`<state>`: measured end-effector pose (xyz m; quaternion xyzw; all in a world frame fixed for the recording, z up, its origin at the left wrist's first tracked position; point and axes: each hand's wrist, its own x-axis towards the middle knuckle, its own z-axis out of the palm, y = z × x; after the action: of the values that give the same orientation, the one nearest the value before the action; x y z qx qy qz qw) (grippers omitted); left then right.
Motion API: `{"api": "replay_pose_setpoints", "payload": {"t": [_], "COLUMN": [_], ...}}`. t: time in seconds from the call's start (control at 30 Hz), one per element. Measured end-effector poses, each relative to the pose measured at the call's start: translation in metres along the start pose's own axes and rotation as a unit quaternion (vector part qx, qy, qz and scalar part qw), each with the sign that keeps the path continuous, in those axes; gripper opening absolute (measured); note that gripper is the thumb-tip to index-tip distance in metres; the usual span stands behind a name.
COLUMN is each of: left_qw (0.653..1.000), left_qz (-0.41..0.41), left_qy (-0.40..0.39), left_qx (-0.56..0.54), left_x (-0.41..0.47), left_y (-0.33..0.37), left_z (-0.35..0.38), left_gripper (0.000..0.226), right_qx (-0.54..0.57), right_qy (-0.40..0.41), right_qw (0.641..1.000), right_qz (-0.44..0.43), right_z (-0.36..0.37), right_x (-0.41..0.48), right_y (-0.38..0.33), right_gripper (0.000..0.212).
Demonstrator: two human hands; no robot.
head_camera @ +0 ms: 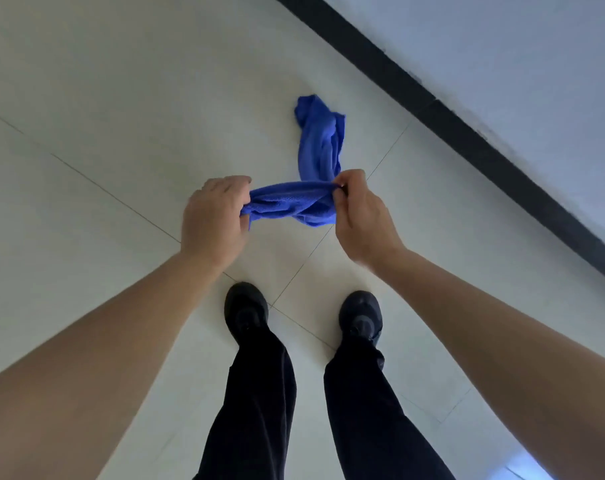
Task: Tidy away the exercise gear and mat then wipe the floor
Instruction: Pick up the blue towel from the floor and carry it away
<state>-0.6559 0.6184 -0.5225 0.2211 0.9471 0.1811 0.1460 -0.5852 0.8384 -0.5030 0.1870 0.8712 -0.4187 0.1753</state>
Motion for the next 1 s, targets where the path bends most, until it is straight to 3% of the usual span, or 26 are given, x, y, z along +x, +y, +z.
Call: {"api": "replay_pose_setpoints", "payload": {"t": [0.1, 0.23, 0.3, 0.43, 0.57, 0.7, 0.8, 0.93, 1.0], "left_qw": [0.992, 0.987, 0.980, 0.973, 0.971, 0.970, 0.964, 0.960, 0.955], "left_qz": [-0.082, -0.073, -0.085, -0.058, -0.062, -0.025, -0.029, -0.032, -0.017], "left_qy": [0.069, 0.114, 0.144, 0.196, 0.217, 0.240, 0.256, 0.259, 0.259], "left_qx": [-0.060, -0.091, -0.111, -0.109, -0.083, -0.043, -0.067, -0.102, -0.145], "left_x": [0.004, -0.003, -0.009, -0.028, -0.049, -0.058, -0.060, -0.054, -0.052], "left_y": [0.035, 0.109, 0.149, 0.212, 0.262, 0.304, 0.325, 0.338, 0.345], "left_z": [-0.090, -0.238, -0.313, -0.441, -0.539, -0.613, -0.651, -0.681, -0.694], "left_gripper": [0.019, 0.027, 0.034, 0.048, 0.039, 0.030, 0.030, 0.028, 0.027], "right_qx": [-0.035, -0.159, -0.224, -0.218, -0.111, -0.086, -0.104, -0.217, -0.278], "right_qy": [0.014, -0.088, -0.112, -0.033, 0.022, 0.027, 0.099, 0.234, 0.285], "right_qw": [0.999, 0.980, 0.962, 0.969, 0.991, 0.993, 0.986, 0.939, 0.910], "right_qz": [-0.025, -0.076, -0.107, -0.115, -0.078, -0.071, -0.084, -0.126, -0.111], "right_z": [-0.075, -0.189, -0.238, -0.323, -0.394, -0.439, -0.464, -0.485, -0.488], "right_x": [-0.018, -0.063, -0.095, -0.155, -0.204, -0.238, -0.266, -0.309, -0.330], "right_y": [-0.059, -0.151, -0.195, -0.271, -0.318, -0.351, -0.370, -0.391, -0.403], "right_gripper": [0.018, 0.053, 0.046, 0.023, 0.005, 0.023, 0.025, 0.074, 0.080]}}
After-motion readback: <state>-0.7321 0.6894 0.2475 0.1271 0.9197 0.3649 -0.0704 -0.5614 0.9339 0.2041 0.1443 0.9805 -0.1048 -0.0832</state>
